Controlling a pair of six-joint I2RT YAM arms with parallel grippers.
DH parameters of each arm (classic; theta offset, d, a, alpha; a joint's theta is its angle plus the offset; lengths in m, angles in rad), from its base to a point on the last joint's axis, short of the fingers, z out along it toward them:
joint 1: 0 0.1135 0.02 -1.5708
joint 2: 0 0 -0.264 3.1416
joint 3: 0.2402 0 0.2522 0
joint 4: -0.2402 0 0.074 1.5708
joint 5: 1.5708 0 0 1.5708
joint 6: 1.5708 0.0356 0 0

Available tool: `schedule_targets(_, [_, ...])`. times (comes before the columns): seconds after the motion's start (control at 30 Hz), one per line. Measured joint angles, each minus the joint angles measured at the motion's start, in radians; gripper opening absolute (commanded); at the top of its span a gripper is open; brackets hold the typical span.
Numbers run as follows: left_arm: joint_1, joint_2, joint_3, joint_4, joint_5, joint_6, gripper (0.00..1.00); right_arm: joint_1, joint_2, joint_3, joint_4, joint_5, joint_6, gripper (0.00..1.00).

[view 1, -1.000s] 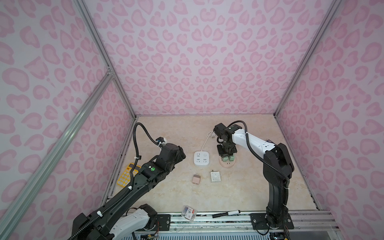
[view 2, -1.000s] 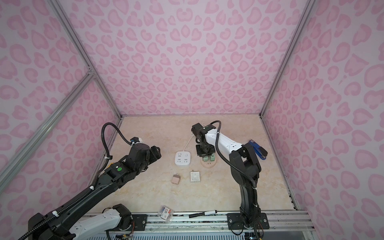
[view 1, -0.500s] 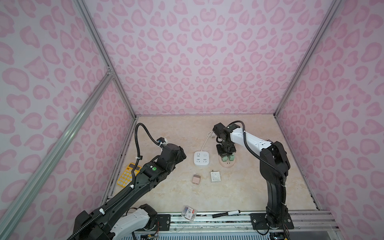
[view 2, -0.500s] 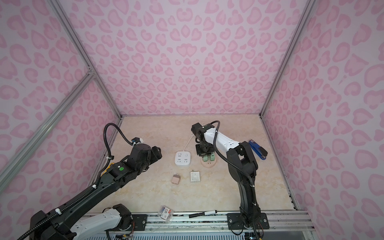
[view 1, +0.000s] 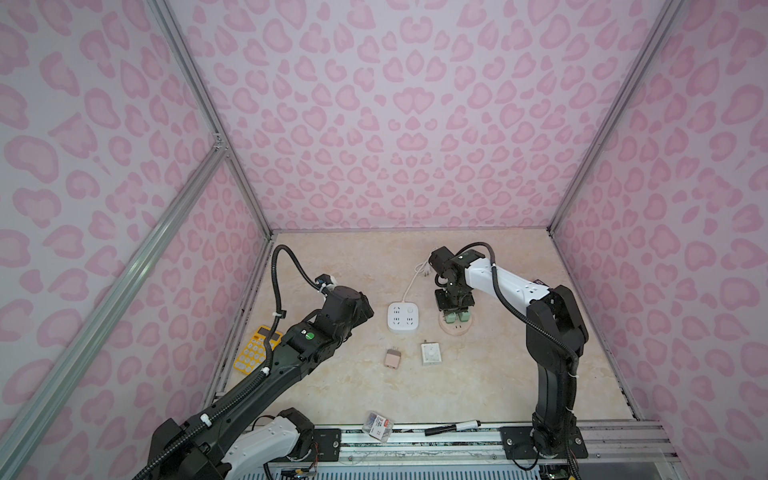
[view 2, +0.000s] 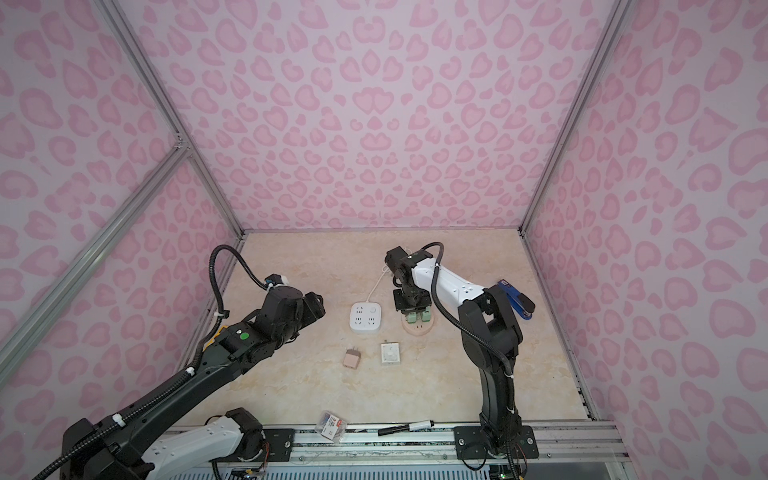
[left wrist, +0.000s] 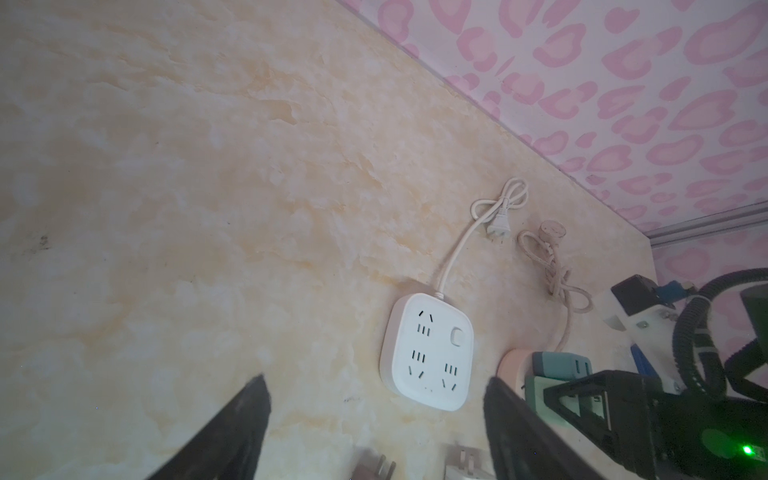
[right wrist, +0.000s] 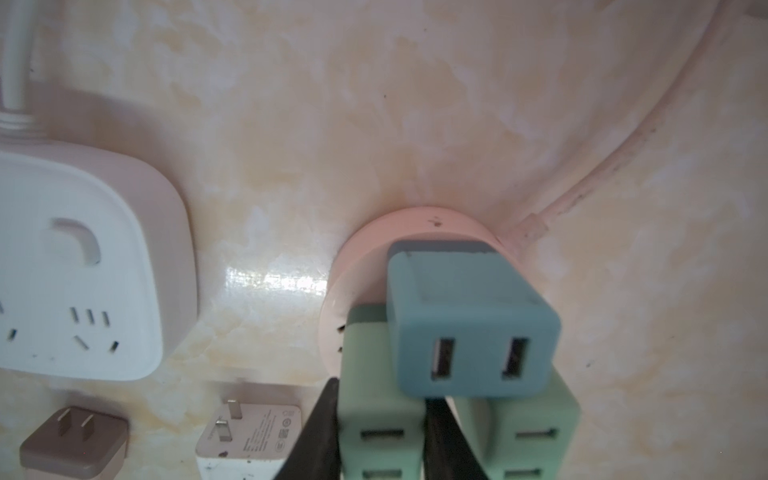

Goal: Insert the plug
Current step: 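Press the green charger into the socket, then open and lift the right gripper, then move the right gripper over the mauve charger beside the white strip and lower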

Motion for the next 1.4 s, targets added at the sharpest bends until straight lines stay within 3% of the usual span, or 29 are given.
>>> schedule_targets(0.13, [0.0, 0.008, 0.013, 0.0, 0.006, 0.0, 0.83, -0.003, -0.018, 0.015, -0.002, 0.013, -0.004, 0.37])
schedule_targets(0.37, [0.0, 0.018, 0.017, 0.0, 0.019, 0.0, 0.85, -0.005, -0.041, 0.01, -0.008, 0.037, -0.026, 0.35])
schedule_targets(0.57, [0.0, 0.019, 0.016, 0.008, 0.027, 0.025, 0.9, 0.033, -0.236, -0.111, 0.085, 0.056, -0.052, 0.32])
schedule_targets(0.73, [0.0, 0.026, -0.035, 0.08, 0.051, 0.031, 0.98, 0.172, -0.46, -0.342, 0.306, 0.166, -0.078, 0.34])
schedule_targets(0.83, [0.0, 0.025, -0.094, 0.132, 0.071, 0.03, 1.0, 0.275, -0.608, -0.503, 0.475, 0.214, -0.117, 0.44])
schedule_targets(0.93, [0.0, 0.025, -0.111, 0.149, 0.098, 0.032, 0.99, 0.291, -0.681, -0.57, 0.581, 0.221, -0.129, 0.73])
schedule_targets(1.07, [0.0, 0.006, -0.11, 0.15, 0.106, 0.052, 0.98, 0.296, -0.726, -0.628, 0.673, 0.195, -0.129, 0.89])
schedule_targets(1.2, [-0.001, -0.039, -0.14, 0.138, 0.095, 0.056, 0.98, 0.298, -0.724, -0.652, 0.705, 0.152, -0.102, 0.92])
schedule_targets(1.4, [0.0, -0.08, -0.148, 0.082, 0.048, 0.061, 0.99, 0.363, -0.663, -0.646, 0.731, 0.122, -0.047, 0.79])
